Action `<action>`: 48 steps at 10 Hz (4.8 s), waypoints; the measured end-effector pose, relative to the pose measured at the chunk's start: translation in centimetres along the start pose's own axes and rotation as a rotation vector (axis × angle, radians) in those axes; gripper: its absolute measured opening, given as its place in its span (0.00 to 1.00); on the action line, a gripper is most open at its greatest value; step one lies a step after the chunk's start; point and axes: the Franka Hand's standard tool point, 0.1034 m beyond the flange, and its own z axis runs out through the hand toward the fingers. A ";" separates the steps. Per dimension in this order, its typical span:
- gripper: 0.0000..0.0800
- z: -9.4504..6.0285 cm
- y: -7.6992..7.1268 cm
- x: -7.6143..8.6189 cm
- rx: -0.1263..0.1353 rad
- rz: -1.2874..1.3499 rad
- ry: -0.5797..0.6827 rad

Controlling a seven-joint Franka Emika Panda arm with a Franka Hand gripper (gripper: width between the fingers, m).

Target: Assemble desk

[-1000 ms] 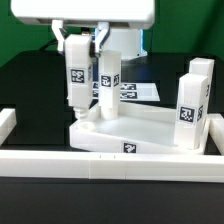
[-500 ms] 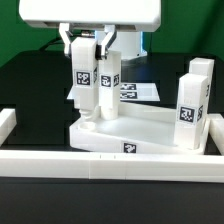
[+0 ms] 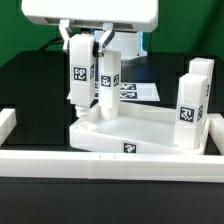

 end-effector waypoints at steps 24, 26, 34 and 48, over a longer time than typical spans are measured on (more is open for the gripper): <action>0.36 2.7 -0.4 -1.7 -0.049 -0.048 0.026; 0.74 2.7 -0.4 -1.7 -0.048 -0.048 0.025; 0.81 0.7 -1.3 0.5 0.044 -0.005 -0.053; 0.81 1.0 0.8 -0.9 0.181 -0.030 -0.570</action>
Offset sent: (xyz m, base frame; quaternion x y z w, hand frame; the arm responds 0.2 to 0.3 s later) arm 0.0190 0.0176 -0.0019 0.0254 0.0230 0.0059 0.9994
